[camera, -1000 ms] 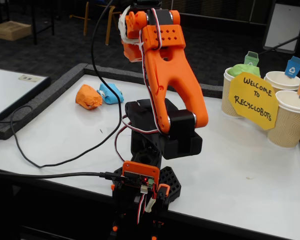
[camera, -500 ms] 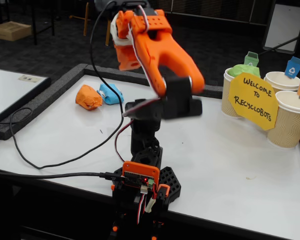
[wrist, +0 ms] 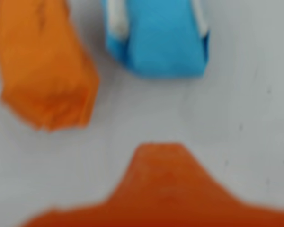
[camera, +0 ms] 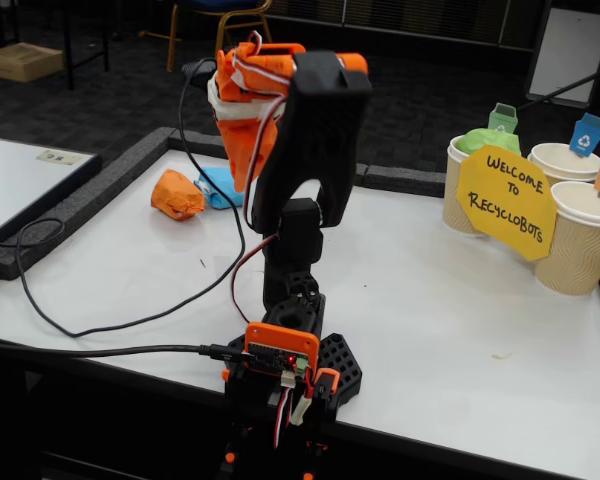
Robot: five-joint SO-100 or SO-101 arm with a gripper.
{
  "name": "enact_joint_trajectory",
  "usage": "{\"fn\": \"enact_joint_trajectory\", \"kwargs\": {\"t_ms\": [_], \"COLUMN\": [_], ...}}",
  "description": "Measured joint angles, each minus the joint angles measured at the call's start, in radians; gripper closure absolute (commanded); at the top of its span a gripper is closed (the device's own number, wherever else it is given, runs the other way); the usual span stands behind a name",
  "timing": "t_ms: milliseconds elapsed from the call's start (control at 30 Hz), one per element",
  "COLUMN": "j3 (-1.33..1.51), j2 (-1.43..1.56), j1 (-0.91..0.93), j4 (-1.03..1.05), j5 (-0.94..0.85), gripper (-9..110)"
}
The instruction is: Sort rubbish by color.
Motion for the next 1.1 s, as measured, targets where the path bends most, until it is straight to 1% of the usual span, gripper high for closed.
{"fn": "enact_joint_trajectory", "kwargs": {"t_ms": [133, 233, 433, 667, 967, 1100], "j3": [-0.123, -0.201, -0.327, -0.442, -0.572, -0.623], "j2": [-0.132, -0.218, -0.347, -0.471, -0.640, -0.716], "j1": [0.014, 0.014, 0.011, 0.005, 0.005, 0.003], "j4": [-0.003, 0.002, 0.043, 0.052, 0.083, 0.083], "j5": [0.000, 0.000, 0.000, 0.000, 0.000, 0.000], "gripper": [97, 93, 78, 63, 63, 65]}}
